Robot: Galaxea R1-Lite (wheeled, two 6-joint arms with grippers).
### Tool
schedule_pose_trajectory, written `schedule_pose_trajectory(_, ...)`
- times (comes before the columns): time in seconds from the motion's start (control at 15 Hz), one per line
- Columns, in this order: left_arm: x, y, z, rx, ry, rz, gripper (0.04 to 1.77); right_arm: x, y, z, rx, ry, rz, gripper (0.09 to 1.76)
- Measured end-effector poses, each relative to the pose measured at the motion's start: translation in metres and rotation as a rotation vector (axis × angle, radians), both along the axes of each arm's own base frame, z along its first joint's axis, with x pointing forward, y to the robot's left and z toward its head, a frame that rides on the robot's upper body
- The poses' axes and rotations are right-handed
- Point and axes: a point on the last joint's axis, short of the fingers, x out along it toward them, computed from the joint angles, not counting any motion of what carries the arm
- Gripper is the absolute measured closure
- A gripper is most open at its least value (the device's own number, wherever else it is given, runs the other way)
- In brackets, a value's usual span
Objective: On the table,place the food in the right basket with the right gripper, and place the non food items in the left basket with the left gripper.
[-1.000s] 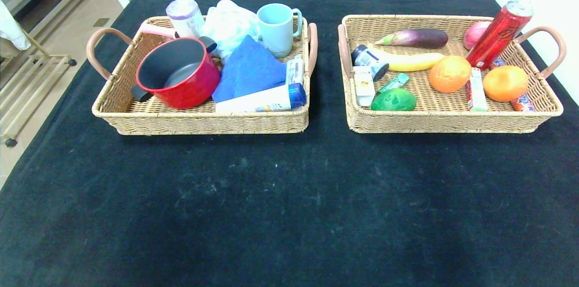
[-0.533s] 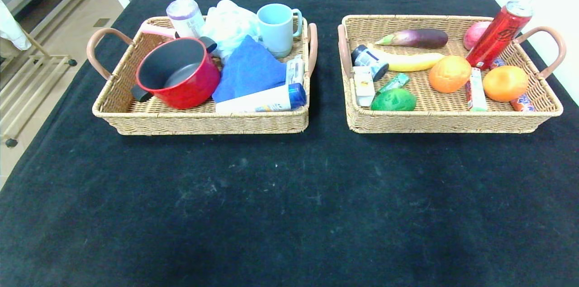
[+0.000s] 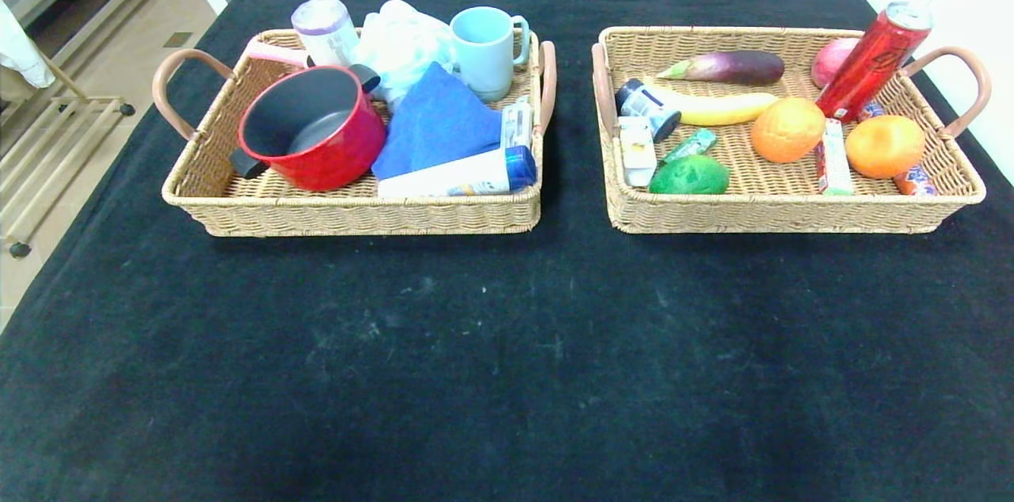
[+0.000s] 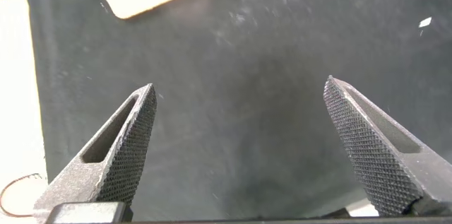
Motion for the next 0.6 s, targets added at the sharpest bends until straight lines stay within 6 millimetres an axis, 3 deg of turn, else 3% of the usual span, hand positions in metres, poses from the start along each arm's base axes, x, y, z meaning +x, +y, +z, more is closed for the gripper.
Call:
schedule_pose_trajectory(0.2, 0.008, 0.0, -0.028, -0.004, -0.053, 0.011, 0.09, 0.014, 0.001, -0.017, 0.003, -0.148, 0.0, 0.14)
schedule_pose_trajectory(0.6, 0.063, 0.002, -0.074, -0.047, -0.214, 0.129, 0.09, 0.06, 0.0, -0.053, 0.016, -0.271, -0.073, 0.14)
